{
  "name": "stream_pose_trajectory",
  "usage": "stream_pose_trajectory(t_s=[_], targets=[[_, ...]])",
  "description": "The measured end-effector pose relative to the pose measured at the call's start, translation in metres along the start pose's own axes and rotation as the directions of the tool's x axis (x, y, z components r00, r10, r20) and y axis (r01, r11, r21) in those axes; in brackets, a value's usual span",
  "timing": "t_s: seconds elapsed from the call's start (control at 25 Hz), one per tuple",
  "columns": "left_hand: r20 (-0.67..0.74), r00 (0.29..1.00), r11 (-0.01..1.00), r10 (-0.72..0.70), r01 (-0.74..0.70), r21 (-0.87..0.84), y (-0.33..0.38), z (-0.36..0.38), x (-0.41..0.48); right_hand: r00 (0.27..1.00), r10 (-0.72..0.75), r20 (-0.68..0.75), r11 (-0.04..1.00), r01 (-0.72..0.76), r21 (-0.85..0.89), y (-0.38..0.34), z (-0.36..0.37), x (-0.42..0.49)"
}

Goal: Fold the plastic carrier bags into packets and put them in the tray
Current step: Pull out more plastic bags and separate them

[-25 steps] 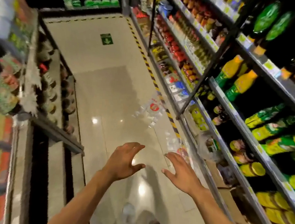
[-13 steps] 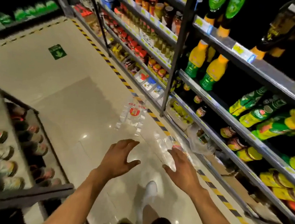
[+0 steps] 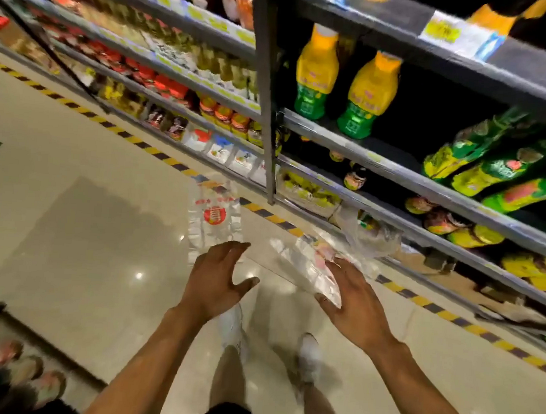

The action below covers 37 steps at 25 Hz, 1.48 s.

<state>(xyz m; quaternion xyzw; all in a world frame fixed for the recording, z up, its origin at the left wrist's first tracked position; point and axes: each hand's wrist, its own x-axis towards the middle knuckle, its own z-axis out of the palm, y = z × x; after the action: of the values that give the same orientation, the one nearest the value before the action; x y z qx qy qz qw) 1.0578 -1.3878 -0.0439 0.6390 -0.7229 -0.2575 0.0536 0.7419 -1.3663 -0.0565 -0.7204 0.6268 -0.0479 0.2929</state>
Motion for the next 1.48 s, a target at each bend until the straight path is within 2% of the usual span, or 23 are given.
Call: stream_pose_trajectory(t_s=[0.16, 0.36, 0.44, 0.84, 1.12, 1.32, 1.48], targets=[[0.044, 0.997, 0.997, 0.065, -0.067, 0.037, -0.051, 0.017, 0.055, 0.988, 0.127, -0.091, 0.992, -0.124, 0.041, -0.003, 0.044, 0.032], [0.084, 0.993, 0.994, 0.078, -0.084, 0.074, -0.115, 0.069, 0.116, 0.959, 0.263, -0.104, 0.961, -0.251, 0.113, 0.028, 0.120, 0.067], [0.101, 0.992, 0.993, 0.074, -0.083, 0.088, -0.137, 0.106, 0.138, 0.958, 0.252, -0.137, 0.964, -0.237, 0.117, 0.054, 0.159, 0.085], [0.109, 0.993, 0.995, 0.039, -0.048, 0.084, -0.248, 0.322, 0.236, 0.970, 0.224, -0.093, 0.974, -0.223, 0.030, 0.193, 0.347, 0.197], [0.162, 0.968, 0.975, -0.193, 0.171, 0.141, -0.372, 0.483, 0.303, 0.986, 0.164, -0.037, 0.986, -0.165, -0.027, 0.296, 0.513, 0.260], [0.057, 0.932, 0.915, -0.357, 0.337, 0.221, -0.441, 0.550, 0.349, 0.980, 0.199, 0.003, 0.975, -0.197, -0.104, 0.345, 0.593, 0.296], [0.102, 0.887, 0.888, -0.451, 0.434, 0.152, -0.452, 0.588, 0.364, 0.975, 0.201, -0.093, 0.970, -0.211, -0.119, 0.356, 0.628, 0.302]])
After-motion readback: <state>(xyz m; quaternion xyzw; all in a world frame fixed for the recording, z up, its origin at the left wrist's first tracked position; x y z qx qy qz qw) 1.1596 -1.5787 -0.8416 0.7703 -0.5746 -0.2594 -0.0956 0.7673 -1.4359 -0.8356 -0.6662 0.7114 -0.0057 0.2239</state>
